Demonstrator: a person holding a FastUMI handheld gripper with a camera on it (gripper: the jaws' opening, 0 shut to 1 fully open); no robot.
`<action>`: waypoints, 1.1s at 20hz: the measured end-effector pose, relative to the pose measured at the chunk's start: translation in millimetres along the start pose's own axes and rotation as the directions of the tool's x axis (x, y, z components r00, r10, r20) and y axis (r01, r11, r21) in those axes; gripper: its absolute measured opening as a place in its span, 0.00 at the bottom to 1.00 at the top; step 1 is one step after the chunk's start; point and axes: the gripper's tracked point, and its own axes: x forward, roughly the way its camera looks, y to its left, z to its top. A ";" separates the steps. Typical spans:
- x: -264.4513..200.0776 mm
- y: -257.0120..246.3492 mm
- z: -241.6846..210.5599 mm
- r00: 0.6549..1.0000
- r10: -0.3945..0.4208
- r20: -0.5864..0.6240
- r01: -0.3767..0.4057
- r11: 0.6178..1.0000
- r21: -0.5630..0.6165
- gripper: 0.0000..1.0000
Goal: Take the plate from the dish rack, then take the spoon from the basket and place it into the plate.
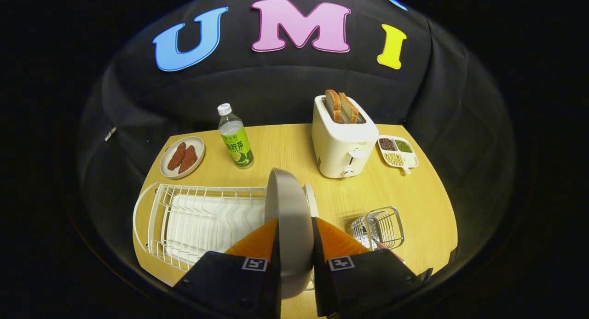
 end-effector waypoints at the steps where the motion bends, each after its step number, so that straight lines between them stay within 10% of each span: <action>1: -1.4 0.7 -0.4 1.000 -0.012 0.000 0.012 1.000 0.000 0.32; 14: -5.6 -19.2 10.1 0.997 -0.053 0.048 0.055 0.998 -0.024 0.25; 22: -51.4 -46.6 -18.5 0.981 0.189 0.034 -0.191 0.979 0.066 0.25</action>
